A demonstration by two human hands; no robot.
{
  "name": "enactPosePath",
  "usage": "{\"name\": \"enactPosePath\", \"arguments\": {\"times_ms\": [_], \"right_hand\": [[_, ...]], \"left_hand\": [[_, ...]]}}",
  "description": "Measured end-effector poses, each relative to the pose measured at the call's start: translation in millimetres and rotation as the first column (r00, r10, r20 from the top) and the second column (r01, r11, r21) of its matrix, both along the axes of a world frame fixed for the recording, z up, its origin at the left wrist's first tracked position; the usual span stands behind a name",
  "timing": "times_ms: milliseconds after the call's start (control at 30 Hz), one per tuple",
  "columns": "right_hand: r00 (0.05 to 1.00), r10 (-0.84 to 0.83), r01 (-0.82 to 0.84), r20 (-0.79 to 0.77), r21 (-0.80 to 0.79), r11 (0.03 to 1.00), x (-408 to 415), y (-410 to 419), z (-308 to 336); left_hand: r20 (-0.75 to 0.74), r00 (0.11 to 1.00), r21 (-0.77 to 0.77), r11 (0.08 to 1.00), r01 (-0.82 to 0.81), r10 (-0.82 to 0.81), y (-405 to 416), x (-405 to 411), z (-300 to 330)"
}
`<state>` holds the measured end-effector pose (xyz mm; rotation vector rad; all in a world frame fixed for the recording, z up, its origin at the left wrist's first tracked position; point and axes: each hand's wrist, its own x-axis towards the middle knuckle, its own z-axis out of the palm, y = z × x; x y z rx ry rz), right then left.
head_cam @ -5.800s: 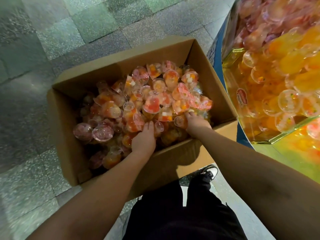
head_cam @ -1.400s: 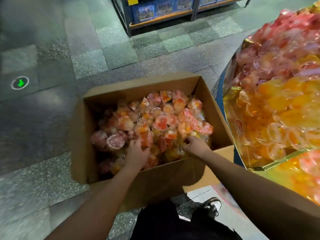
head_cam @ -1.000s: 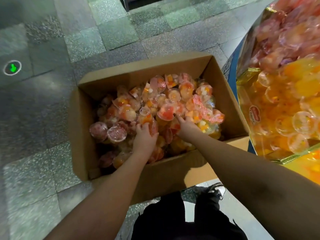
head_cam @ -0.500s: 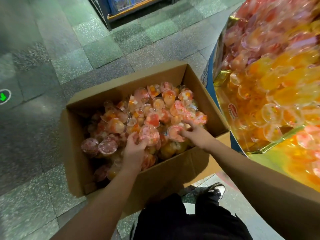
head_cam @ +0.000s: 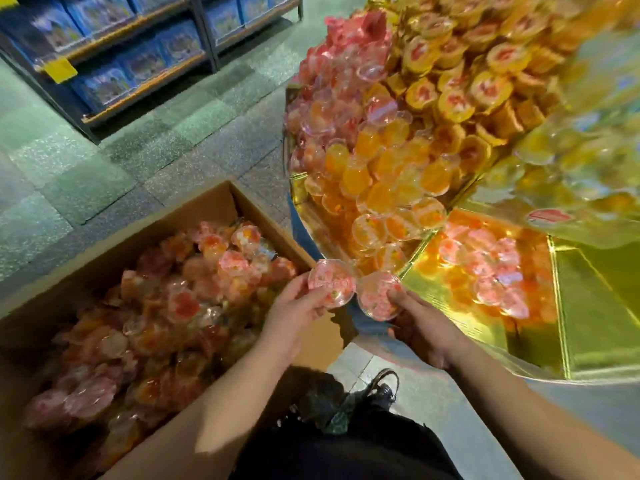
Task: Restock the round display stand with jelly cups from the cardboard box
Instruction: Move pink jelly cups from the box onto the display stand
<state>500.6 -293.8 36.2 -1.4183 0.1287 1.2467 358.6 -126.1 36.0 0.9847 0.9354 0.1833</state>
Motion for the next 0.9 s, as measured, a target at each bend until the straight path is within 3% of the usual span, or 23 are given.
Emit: {"name": "enactPosePath", "arguments": {"times_ms": [367, 600, 900], "right_hand": [[0.986, -0.161, 0.157, -0.034, -0.089, 0.984, 83.6, -103.8, -20.3], [0.94, -0.29, 0.267, -0.178, -0.144, 0.953, 121.9, -139.4, -70.1], [0.91, -0.338, 0.292, -0.239, -0.209, 0.933, 162.6, -125.3, -142.2]], "left_hand": [[-0.003, 0.975, -0.115, 0.969, 0.22, -0.222, -86.1, 125.0, -24.6], [-0.092, 0.99, -0.289, 0.954, 0.077, -0.108, -128.6, 182.4, -72.5], [-0.328, 0.945, -0.28, 0.956, -0.092, -0.005, -143.5, 239.7, -120.7]]}}
